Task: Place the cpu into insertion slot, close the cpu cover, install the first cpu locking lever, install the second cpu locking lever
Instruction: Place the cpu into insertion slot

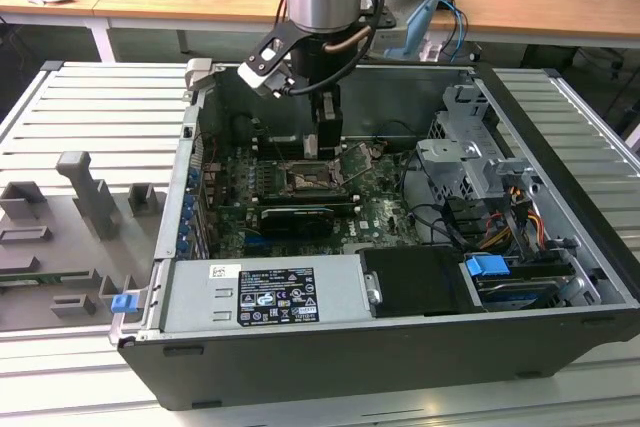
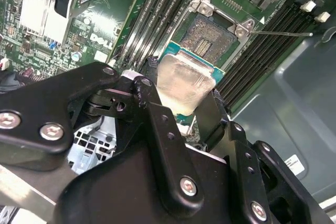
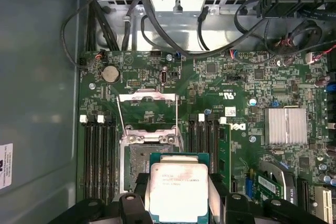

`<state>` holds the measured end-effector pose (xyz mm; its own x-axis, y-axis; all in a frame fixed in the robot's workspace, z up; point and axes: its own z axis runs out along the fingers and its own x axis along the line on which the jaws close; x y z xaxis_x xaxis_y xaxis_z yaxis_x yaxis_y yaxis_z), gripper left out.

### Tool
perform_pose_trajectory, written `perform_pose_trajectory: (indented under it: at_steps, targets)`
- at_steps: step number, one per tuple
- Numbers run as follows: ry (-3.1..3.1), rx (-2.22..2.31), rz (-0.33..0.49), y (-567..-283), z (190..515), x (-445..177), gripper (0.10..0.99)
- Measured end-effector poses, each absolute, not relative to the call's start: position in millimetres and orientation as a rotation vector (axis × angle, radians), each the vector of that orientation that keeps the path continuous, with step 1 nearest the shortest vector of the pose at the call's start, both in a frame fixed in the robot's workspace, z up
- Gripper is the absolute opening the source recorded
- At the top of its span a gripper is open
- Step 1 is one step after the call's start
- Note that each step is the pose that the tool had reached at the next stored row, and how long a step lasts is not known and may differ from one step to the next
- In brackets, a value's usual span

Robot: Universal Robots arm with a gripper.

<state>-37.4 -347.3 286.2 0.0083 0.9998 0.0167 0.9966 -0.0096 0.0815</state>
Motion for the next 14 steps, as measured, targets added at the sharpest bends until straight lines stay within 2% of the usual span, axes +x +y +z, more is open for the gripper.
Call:
perform_pose_trajectory:
  at_steps: [14]
  targets:
    - [2.173, 2.203, 0.107, -347, 268, -37, 0.529]
